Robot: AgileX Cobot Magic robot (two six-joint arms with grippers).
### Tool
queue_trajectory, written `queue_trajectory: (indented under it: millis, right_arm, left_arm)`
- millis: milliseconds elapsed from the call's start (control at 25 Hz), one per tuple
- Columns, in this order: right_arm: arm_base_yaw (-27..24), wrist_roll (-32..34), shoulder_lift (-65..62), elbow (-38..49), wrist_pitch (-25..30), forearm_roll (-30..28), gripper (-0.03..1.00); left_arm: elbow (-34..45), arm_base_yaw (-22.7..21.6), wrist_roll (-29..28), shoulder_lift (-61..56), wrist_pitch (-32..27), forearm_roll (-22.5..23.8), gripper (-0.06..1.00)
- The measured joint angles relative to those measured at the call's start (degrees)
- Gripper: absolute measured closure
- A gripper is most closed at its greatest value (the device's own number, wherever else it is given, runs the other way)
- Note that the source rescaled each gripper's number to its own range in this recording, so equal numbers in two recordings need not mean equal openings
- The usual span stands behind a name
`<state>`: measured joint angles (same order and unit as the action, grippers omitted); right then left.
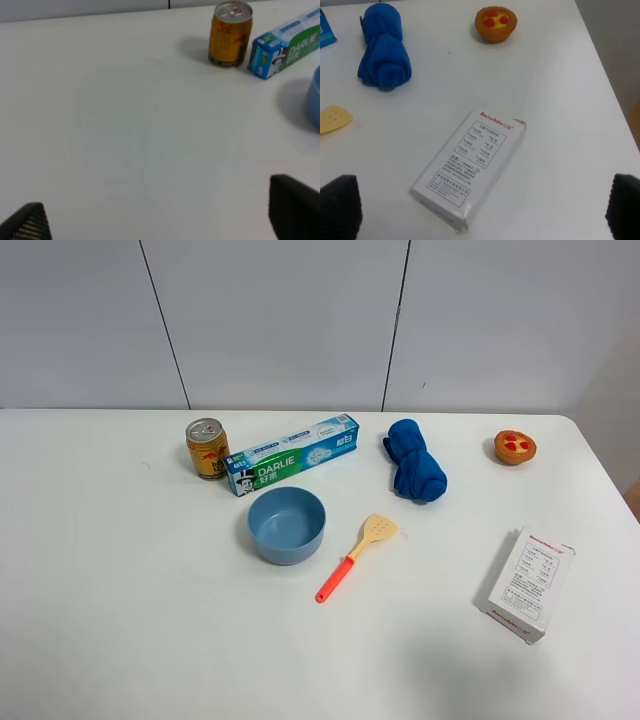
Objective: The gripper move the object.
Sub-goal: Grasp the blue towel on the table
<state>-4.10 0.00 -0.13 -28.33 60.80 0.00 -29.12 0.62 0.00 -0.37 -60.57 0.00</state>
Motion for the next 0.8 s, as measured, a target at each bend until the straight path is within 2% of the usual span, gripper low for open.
queue_trajectory:
  millis: [600,800]
  right_arm:
    - [0.0,0.8,0.0,0.0,0.0,0.0,-0.03]
    - [0.0,3.5,10.3,-2.9,-2.1,0.0,-0.03]
  left_arm:
    - [0.0,0.0,0.0,0.0,0.0,0.0,-0.06]
    - [0.0,0.0,0.0,0.0,0.0,0.0,-0.06]
